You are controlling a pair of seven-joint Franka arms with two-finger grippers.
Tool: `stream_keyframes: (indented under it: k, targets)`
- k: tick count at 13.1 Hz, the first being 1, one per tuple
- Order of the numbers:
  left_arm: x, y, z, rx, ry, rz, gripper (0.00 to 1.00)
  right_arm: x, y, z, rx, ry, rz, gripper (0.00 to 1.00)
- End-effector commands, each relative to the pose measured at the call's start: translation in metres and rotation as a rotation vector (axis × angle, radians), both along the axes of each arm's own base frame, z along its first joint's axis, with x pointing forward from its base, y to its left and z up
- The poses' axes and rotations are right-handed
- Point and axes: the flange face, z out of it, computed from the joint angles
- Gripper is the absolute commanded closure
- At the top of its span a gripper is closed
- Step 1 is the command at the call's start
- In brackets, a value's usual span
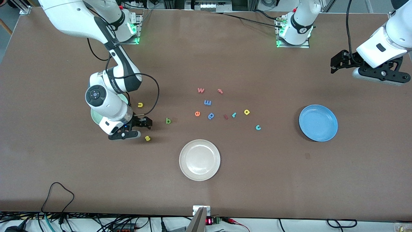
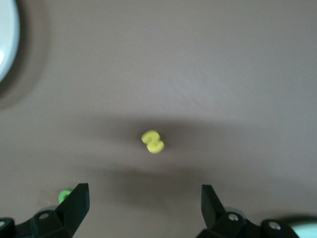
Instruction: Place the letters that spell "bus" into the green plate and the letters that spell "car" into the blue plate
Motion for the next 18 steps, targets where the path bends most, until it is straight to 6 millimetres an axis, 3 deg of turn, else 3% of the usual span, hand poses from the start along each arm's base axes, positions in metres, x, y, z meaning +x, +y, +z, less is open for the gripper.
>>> stream_keyframes:
  k: [1, 2, 3, 6, 8, 12, 13, 14, 15, 16, 18]
  targets:
    - [-0.003, -0.005, 0.004, -0.025, 0.021, -0.026, 0.0, 0.019, 0.004, -0.016, -0.013, -0.011, 0.091, 0.0]
    - [-0.004, -0.028, 0.008, -0.03, 0.013, -0.046, 0.0, 0.018, 0.004, -0.023, -0.016, -0.005, 0.126, 0.0]
    - [-0.005, -0.036, 0.008, -0.023, 0.01, -0.031, 0.0, 0.019, 0.003, -0.028, -0.02, -0.002, 0.151, 0.0]
    - [0.025, 0.002, 0.001, -0.045, -0.029, 0.052, 0.0, 0.025, 0.002, -0.041, -0.041, -0.007, 0.208, 0.05]
    - [0.024, 0.001, -0.005, -0.037, 0.009, 0.06, 0.0, 0.025, 0.002, -0.046, -0.054, -0.007, 0.223, 0.16]
    - [0.062, -0.044, -0.119, -0.04, 0.204, -0.016, 0.0, 0.025, 0.009, -0.059, -0.068, 0.0, 0.246, 0.41]
    - [0.072, -0.066, -0.154, -0.043, 0.23, -0.037, 0.0, 0.025, 0.01, -0.059, -0.067, -0.002, 0.246, 0.44]
    - [0.083, -0.085, -0.175, -0.044, 0.19, -0.022, 0.0, 0.025, 0.01, -0.061, -0.067, 0.001, 0.246, 0.44]
    - [0.087, -0.123, -0.199, -0.043, 0.14, 0.034, 0.0, 0.025, 0.011, -0.063, -0.065, -0.006, 0.248, 0.44]
    - [0.09, -0.145, -0.222, -0.025, 0.127, 0.14, 0.0, 0.025, 0.011, -0.065, -0.062, -0.012, 0.247, 0.44]
    - [0.104, -0.16, -0.269, -0.03, 0.091, 0.337, 0.0, 0.027, 0.013, -0.067, -0.057, -0.033, 0.249, 0.44]
